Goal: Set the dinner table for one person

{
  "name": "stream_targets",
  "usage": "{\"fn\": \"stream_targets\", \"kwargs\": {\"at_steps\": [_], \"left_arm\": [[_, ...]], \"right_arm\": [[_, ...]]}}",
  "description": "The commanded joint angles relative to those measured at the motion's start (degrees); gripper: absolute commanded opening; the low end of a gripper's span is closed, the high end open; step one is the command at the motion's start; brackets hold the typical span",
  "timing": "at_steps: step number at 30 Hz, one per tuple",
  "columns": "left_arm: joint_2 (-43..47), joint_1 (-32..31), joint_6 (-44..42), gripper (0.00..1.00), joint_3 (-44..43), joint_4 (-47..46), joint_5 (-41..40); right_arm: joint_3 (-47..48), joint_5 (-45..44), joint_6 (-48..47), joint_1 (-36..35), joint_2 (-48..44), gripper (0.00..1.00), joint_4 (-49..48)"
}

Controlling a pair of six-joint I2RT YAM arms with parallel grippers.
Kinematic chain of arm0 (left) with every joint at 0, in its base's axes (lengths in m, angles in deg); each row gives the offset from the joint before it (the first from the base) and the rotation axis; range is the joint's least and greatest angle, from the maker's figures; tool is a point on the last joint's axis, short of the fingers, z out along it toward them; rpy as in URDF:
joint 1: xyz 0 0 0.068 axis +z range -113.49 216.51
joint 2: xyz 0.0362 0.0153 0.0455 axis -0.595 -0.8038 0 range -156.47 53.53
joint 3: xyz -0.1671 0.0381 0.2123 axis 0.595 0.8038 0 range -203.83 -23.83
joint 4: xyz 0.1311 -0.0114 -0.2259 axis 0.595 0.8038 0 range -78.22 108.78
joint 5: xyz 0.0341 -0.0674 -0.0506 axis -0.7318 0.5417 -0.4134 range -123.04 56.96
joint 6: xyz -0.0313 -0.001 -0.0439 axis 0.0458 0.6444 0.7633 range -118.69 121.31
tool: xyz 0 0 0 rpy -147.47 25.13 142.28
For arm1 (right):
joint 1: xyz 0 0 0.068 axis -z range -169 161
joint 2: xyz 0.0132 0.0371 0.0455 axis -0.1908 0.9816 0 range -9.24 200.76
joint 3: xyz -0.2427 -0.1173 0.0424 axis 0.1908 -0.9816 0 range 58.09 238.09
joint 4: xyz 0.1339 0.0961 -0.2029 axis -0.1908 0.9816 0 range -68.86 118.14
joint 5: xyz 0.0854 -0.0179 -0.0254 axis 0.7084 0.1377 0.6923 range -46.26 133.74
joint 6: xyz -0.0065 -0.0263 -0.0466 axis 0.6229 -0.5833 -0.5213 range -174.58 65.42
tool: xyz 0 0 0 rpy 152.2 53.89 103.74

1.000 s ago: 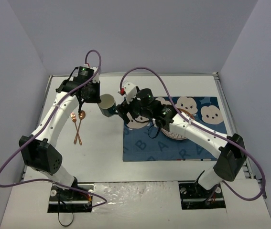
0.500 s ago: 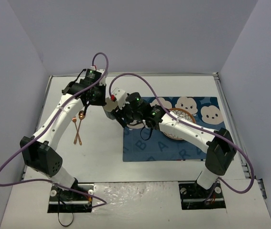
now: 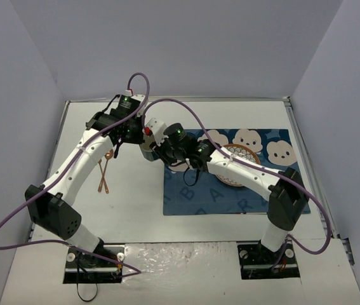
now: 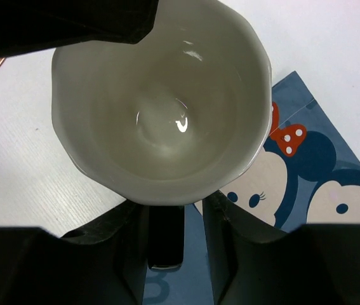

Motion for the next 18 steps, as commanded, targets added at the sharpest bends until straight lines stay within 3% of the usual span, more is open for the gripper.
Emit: {"fn": "stream_targets", "kwargs": {"at_steps": [1, 7, 10, 15, 18], "left_arm": [[4.83, -0.66, 1.0, 0.0, -0.84, -4.41, -0.36], [5.06, -0.83, 0.92, 0.0, 0.45, -4.79, -0.33], [5.39, -0.82, 1.33, 0.01, 1.12, -5.14, -0.32], [5.98, -0.4, 2.28, 0.37, 0.9, -5.28, -2.05], [6.7, 0.5, 2.81, 0.53, 0.74, -5.37, -3.08]], "right_arm": [[3.43, -1.47, -0.33, -0.08, 0.04, 0.28, -2.66], [2.94, -1.47, -0.18, -0.08, -0.23, 0.02, -2.72], [2.18, -1.47, -0.09, -0.08, -0.67, 0.0, -2.72], [0.13, -3.95, 0.08, 0.01, -1.8, 0.0, -3.09], [-0.8, -4.3, 0.26, 0.37, -2.84, 0.0, -3.53]]}}
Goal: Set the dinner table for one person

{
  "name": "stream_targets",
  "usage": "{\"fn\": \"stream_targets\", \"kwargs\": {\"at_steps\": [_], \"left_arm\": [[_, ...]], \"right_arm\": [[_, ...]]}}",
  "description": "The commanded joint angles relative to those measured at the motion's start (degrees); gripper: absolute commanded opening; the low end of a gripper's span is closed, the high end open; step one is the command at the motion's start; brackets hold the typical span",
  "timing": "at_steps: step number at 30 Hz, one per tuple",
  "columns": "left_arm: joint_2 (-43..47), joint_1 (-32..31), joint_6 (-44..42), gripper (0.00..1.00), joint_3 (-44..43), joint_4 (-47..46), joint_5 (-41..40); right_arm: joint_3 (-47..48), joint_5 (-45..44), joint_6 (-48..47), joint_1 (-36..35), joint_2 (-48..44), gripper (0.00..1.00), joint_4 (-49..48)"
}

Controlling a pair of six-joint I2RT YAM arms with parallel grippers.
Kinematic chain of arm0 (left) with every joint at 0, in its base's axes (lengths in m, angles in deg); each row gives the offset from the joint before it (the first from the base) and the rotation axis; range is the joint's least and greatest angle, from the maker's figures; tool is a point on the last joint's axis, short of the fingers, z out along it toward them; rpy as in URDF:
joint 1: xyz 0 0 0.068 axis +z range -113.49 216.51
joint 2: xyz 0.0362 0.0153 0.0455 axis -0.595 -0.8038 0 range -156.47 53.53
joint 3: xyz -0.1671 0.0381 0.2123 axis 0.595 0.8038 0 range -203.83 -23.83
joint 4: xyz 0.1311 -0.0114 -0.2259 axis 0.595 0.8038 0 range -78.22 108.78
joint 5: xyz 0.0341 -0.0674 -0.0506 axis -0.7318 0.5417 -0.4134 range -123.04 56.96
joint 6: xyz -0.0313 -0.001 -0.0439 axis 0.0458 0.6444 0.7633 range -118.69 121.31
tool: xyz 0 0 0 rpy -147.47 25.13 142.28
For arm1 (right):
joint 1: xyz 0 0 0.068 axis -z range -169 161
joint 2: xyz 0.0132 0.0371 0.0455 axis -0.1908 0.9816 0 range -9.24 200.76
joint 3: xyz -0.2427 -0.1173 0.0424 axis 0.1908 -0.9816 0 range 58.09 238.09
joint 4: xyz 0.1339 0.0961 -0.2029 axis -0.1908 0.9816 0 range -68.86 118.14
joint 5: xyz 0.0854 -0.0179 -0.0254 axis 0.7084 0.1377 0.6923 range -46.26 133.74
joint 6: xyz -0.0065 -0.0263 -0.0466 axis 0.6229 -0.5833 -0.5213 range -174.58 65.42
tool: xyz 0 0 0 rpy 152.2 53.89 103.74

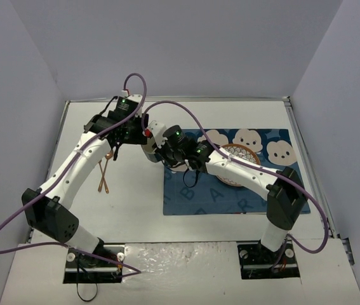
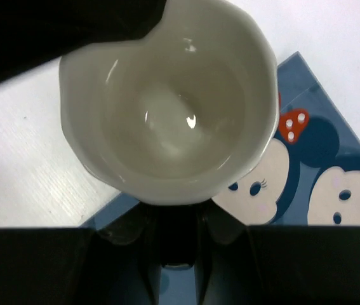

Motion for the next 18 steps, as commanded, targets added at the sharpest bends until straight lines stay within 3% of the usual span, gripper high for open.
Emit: {"fn": "stream_targets", "kwargs": {"at_steps": [1, 3, 8, 12, 18], "left_arm": [[5.24, 1.35, 1.59, 0.59, -1.56, -3.2, -1.07], [6.94, 2.79, 2.05, 0.76, -0.5, -4.5, -0.89], [11.79, 6.72, 2.78, 0.92, 2.97, -6.39, -0.53], [14.98, 10.76, 2.33, 0.97, 9.23, -8.92, 0.59], [20.27, 14.05, 1.54, 0.97, 20.7, -12.27, 1.12]], "right_arm": [[-0.8, -3.08, -0.14, 0.65, -3.67, 0.0, -5.11], [-2.23, -3.63, -0.14, 1.11, -5.16, 0.0, -5.46], [-6.26, -3.92, 0.31, 4.69, -8.7, 0.0, -5.65], [-10.5, -2.94, 0.02, 11.74, -13.85, 0.0, -5.8], [-14.15, 3.12, -2.55, 30.54, -19.01, 0.0, -7.68]]}}
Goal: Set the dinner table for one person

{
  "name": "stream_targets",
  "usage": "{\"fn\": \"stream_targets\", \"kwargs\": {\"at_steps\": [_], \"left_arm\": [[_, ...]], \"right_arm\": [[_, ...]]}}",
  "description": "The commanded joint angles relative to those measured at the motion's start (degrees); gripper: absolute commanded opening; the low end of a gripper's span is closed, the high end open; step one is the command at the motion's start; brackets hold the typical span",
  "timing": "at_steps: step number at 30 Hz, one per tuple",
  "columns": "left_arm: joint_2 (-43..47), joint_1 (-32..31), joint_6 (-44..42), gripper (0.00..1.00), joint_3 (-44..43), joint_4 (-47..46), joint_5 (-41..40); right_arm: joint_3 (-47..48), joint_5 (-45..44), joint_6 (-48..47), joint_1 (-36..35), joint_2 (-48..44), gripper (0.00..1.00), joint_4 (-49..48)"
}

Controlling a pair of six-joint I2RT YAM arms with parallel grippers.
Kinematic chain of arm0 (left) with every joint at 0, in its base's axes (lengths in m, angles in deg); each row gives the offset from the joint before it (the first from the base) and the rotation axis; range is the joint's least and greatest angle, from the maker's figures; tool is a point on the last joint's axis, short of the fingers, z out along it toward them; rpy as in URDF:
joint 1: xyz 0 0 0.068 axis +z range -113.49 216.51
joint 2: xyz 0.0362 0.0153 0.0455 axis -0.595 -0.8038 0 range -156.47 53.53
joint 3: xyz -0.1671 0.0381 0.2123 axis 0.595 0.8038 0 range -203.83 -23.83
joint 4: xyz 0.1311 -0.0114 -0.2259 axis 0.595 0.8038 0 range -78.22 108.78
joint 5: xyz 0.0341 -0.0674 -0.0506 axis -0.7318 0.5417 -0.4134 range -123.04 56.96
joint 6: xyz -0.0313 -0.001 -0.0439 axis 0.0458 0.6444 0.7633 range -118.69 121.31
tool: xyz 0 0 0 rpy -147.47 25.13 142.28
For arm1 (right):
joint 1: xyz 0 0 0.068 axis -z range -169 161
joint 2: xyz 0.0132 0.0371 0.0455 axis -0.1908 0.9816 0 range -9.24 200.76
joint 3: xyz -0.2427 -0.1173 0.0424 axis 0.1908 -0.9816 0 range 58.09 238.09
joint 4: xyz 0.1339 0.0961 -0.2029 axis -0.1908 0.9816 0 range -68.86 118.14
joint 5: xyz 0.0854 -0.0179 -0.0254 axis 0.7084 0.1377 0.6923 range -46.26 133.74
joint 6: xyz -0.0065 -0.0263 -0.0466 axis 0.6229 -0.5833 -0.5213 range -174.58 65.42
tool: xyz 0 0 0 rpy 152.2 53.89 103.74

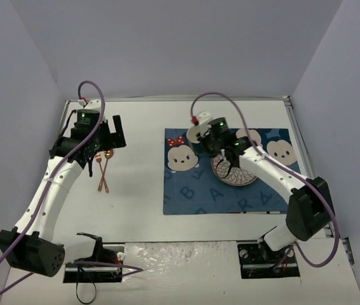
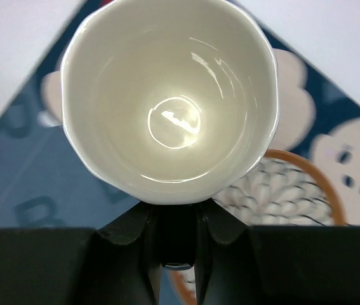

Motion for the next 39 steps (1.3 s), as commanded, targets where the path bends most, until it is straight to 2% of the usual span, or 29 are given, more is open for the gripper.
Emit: {"fn": "stream_targets", "kwargs": {"at_steps": [1, 6, 12, 23, 34, 39], "left_arm": [[3.8, 1.41, -0.45, 0.97, 6.09, -5.35, 1.05], [4.45, 1.41, -1.11, 0.97, 9.92, -6.27, 1.95], [4.66, 1.38, -1.83, 0.97, 11.15, -5.65, 1.39], [5.27, 1.41, -2.9, 0.97, 11.26, -4.62, -3.27], [4.36, 1.41, -2.9, 0.97, 11.52, -4.72, -3.0], [4.09, 1.41, -2.99, 0.97, 11.56, -4.8, -3.09]], "right_arm": [[0.34, 2.67, -2.18, 13.43, -7.66, 0.0, -8.4], [1.37, 4.09, -3.42, 28.55, -7.77, 0.0, -8.45], [3.65, 6.19, -2.62, 39.29, -1.47, 0.0, -11.72], [8.32, 6.67, -5.56, 45.97, 8.3, 0.0, -16.58], [10.27, 16.15, -8.59, 51.53, 12.02, 0.0, -17.44], [10.71, 17.3, -9.28, 51.97, 13.07, 0.0, -17.37]]}}
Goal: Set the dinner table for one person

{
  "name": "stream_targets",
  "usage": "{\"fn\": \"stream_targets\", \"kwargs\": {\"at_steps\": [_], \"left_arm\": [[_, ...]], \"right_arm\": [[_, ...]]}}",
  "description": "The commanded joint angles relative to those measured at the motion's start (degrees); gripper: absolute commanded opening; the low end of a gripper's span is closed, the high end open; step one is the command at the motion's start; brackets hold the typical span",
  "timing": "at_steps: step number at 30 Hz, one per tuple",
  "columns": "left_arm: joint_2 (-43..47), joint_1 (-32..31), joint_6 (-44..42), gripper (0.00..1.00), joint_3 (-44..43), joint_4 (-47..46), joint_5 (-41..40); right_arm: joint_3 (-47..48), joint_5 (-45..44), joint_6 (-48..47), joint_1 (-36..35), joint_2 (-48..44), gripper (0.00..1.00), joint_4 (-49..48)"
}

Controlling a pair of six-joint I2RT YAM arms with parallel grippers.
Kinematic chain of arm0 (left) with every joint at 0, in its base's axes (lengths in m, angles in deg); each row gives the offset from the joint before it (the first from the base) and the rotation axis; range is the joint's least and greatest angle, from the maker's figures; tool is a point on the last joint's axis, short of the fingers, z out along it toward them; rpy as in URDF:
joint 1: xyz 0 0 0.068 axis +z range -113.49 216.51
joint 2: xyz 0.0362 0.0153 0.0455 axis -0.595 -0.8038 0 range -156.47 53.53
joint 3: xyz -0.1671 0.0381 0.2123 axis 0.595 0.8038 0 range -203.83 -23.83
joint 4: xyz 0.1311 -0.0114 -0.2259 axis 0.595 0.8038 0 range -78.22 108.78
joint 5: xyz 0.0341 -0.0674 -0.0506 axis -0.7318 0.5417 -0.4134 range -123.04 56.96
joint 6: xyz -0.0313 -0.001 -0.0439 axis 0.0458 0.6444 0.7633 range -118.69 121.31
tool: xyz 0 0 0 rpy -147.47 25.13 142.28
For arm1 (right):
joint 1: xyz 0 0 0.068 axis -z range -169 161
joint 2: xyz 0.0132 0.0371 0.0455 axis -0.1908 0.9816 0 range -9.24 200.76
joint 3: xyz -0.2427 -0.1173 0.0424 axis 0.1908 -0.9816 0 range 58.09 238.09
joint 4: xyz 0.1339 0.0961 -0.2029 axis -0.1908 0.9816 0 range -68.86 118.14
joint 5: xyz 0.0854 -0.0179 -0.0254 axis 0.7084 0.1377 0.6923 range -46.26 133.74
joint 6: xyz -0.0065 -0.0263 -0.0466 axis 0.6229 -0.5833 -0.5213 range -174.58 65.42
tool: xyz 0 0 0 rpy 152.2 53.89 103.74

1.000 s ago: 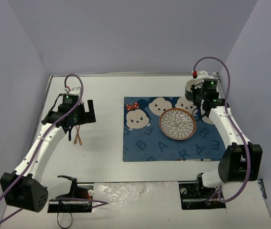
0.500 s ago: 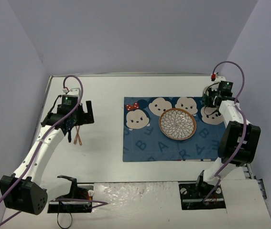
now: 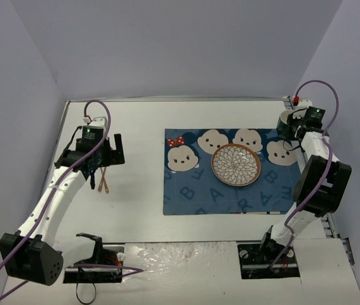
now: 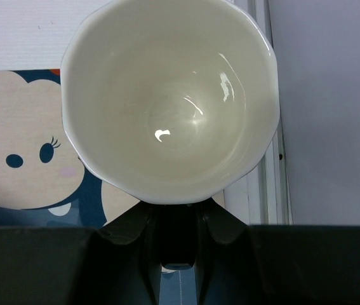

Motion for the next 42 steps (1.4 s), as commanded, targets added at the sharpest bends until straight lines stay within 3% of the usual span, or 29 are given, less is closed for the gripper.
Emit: {"fn": "stream_targets", "kwargs": {"at_steps": [1, 23, 25, 27, 29, 31, 34, 42], "left_arm": [[0.24, 0.34, -0.75, 0.97, -1.11, -2.48, -0.92], [0.05, 0.43, -0.93, 0.97, -0.93, -2.65, -0.48], [0.06, 0.43, -0.94, 0.97, -0.93, -2.73, -0.41], [0.06, 0.43, -1.02, 0.97, -1.02, -2.65, -0.31], [0.17, 0.43, -1.02, 0.97, -1.02, -2.74, -0.37], [0.26, 0.43, -1.02, 0.97, -1.02, -2.74, -0.22], [0.49, 0.43, -1.02, 0.97, -1.02, -2.66, -0.22], [0.39, 0.43, -0.74, 0.97, -0.84, -2.48, -0.32]], "right_arm": [[4.49, 3.96, -1.63, 0.19, -0.84, 0.0, -7.65], [4.88, 4.79, -1.37, 0.37, 5.63, 0.0, -7.73], [4.38, 4.3, -1.29, 0.4, 5.61, 0.06, -7.74], [3.63, 3.81, -1.19, 0.56, 5.27, 0.2, -7.75], [2.6, 3.48, -0.89, 0.9, 4.68, 0.4, -8.02], [2.25, 2.65, -0.47, 1.04, 3.98, 0.45, -8.09], [1.22, 0.45, 0.87, 1.34, 1.84, 0.64, -8.01], [-0.35, -2.79, 9.31, 0.95, -11.76, 0.82, -7.12]]}}
